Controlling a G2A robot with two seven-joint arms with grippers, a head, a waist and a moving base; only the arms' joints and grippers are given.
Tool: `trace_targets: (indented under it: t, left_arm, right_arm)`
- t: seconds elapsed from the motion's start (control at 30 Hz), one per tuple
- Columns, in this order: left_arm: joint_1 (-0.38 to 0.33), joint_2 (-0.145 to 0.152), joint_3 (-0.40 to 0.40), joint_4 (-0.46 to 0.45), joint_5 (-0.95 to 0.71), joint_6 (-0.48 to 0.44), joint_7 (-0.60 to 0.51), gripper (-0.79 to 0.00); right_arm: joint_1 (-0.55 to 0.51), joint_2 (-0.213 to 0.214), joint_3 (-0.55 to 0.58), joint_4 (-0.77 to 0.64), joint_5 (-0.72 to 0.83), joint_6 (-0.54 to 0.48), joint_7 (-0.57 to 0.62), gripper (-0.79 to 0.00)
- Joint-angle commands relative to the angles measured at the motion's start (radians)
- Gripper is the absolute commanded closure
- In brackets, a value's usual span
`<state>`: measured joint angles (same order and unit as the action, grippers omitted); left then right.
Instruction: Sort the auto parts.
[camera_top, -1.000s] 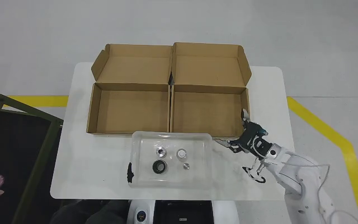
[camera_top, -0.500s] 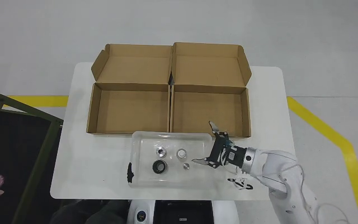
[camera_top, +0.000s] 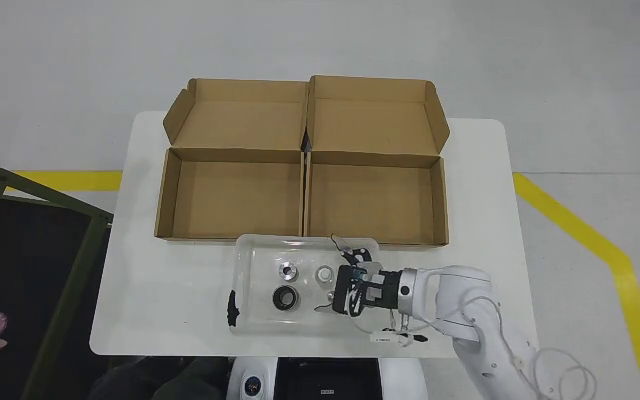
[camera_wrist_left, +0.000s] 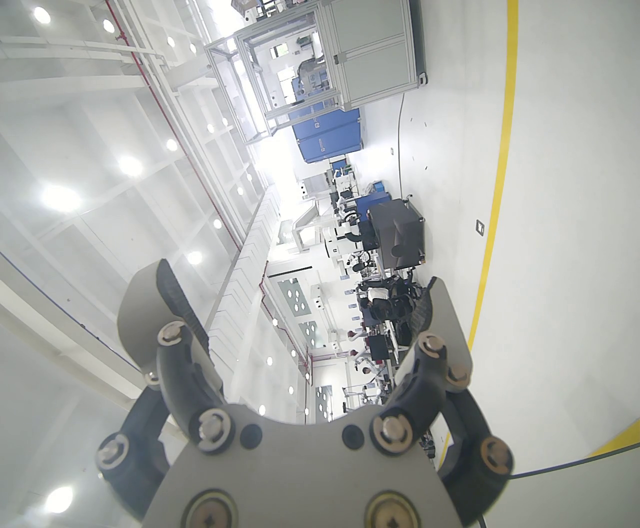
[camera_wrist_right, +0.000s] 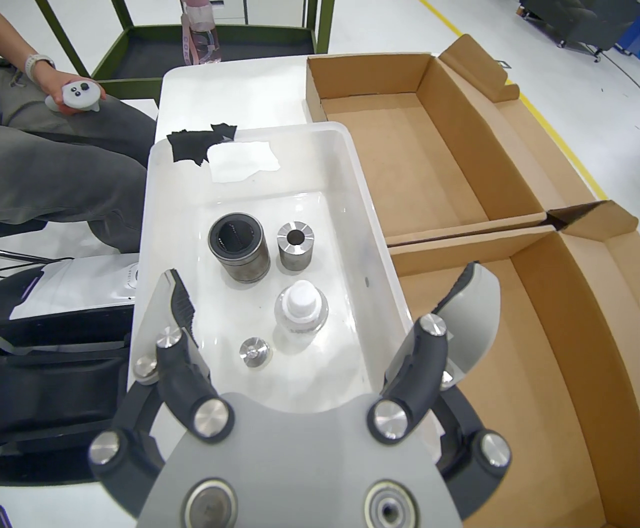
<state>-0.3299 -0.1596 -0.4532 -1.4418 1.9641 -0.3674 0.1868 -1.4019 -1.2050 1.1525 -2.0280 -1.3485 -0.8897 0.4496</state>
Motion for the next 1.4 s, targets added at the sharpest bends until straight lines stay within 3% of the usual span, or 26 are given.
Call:
trace_targets:
  t: [0.0,0.67,0.77,0.8,0.9,1.2,1.37]
  left_arm:
    - [0.000,0.000,0.000,0.000,0.000,0.000,0.000,-0.785]
    - [0.000,0.000,0.000,0.000,0.000,0.000,0.000,-0.785]
    - [0.000,0.000,0.000,0.000,0.000,0.000,0.000,-0.785]
    - [0.000,0.000,0.000,0.000,0.000,0.000,0.000,-0.785]
    - [0.000,0.000,0.000,0.000,0.000,0.000,0.000,-0.785]
    - [0.000,0.000,0.000,0.000,0.000,0.000,0.000,-0.785]
    - [0.000,0.000,0.000,0.000,0.000,0.000,0.000,-0.785]
  right_arm:
    - [0.009,0.000,-0.016,0.004,-0.004,0.001,0.006,-0.785]
    - [0.062,0.008,-0.108,0.097,-0.019,0.035,0.050,-0.785]
    - [0.074,0.009,-0.112,0.117,-0.013,0.040,0.051,-0.742]
    - [0.077,0.009,-0.114,0.121,-0.012,0.042,0.053,-0.622]
    - [0.086,0.010,-0.120,0.133,-0.012,0.047,0.063,-0.548]
    - [0.103,0.016,-0.121,0.159,0.002,0.072,0.083,-0.557]
    - [0.108,0.019,-0.125,0.168,0.010,0.076,0.091,-0.348]
